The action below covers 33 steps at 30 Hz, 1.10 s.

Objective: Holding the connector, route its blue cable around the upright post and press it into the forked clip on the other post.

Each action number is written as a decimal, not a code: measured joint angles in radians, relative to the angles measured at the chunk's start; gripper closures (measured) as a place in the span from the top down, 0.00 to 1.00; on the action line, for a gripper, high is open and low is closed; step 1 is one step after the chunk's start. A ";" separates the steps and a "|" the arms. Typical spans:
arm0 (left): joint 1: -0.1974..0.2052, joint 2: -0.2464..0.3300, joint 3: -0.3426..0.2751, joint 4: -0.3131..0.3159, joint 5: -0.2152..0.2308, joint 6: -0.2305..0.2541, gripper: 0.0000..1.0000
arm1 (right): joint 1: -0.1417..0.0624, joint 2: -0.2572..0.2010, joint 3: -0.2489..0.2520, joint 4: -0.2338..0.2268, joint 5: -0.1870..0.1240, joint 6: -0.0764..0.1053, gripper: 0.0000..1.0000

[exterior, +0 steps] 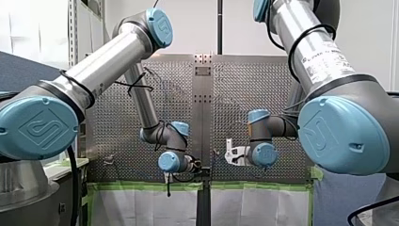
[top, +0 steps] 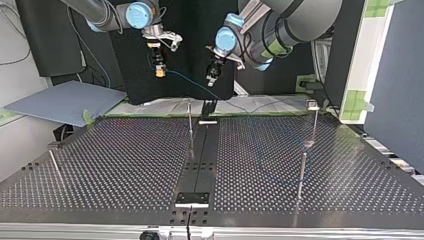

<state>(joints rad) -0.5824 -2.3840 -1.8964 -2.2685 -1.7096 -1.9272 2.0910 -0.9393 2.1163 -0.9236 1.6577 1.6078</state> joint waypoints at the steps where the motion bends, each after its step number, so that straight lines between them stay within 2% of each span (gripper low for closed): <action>1: 0.000 0.000 0.002 0.001 0.006 -0.006 1.00 | 0.001 0.000 0.000 0.001 0.000 -0.001 0.00; 8: -0.001 -0.021 0.024 -0.003 0.038 -0.043 1.00 | 0.008 0.000 0.000 0.009 -0.004 -0.007 0.00; 16: 0.001 -0.041 0.056 -0.005 0.073 -0.070 1.00 | 0.017 0.000 0.000 0.007 -0.038 -0.009 0.00; 28: 0.012 -0.042 0.071 -0.011 0.076 -0.082 1.00 | 0.023 0.000 0.000 0.004 -0.061 -0.009 0.00; 33: 0.014 -0.041 0.071 -0.013 0.056 -0.073 1.00 | 0.024 0.000 0.000 0.004 -0.062 -0.009 0.00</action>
<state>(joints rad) -0.5684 -2.4251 -1.8253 -2.2819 -1.6535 -2.0000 2.1151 -0.9398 2.1163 -0.9192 1.5956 1.5988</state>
